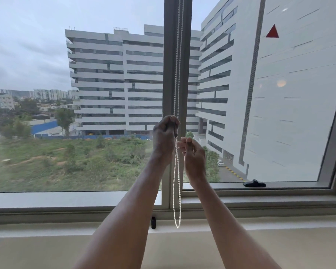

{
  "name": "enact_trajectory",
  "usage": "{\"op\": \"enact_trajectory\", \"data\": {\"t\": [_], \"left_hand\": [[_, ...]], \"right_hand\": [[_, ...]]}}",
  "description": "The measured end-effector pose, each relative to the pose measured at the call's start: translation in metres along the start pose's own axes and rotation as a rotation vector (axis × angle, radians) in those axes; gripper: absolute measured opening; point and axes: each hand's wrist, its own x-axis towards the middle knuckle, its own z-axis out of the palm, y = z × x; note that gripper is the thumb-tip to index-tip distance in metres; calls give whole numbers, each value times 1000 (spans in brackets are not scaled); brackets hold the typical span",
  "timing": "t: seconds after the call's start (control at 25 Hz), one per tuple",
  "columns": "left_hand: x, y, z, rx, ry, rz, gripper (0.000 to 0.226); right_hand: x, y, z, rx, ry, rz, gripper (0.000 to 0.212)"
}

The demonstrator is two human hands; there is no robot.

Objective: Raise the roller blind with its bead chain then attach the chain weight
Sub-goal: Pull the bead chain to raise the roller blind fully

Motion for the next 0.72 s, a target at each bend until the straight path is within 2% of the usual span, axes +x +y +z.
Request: {"op": "enact_trajectory", "data": {"t": [0.16,0.24,0.44,0.72], "left_hand": [[-26,-43,-11,-63,1,-84,45],[-39,-60,-15,-29,13,-114,48],[-76,-95,-27,22,17,-143,34],[-100,-113,-47,150,-12,-250,45]], "right_hand": [[35,-43,9,74,-38,-78,28],[49,-64,16,21,-66,-130,28],[83,-98,28,115,-118,-126,25],[67,-72,28,26,-86,-173,28]]}}
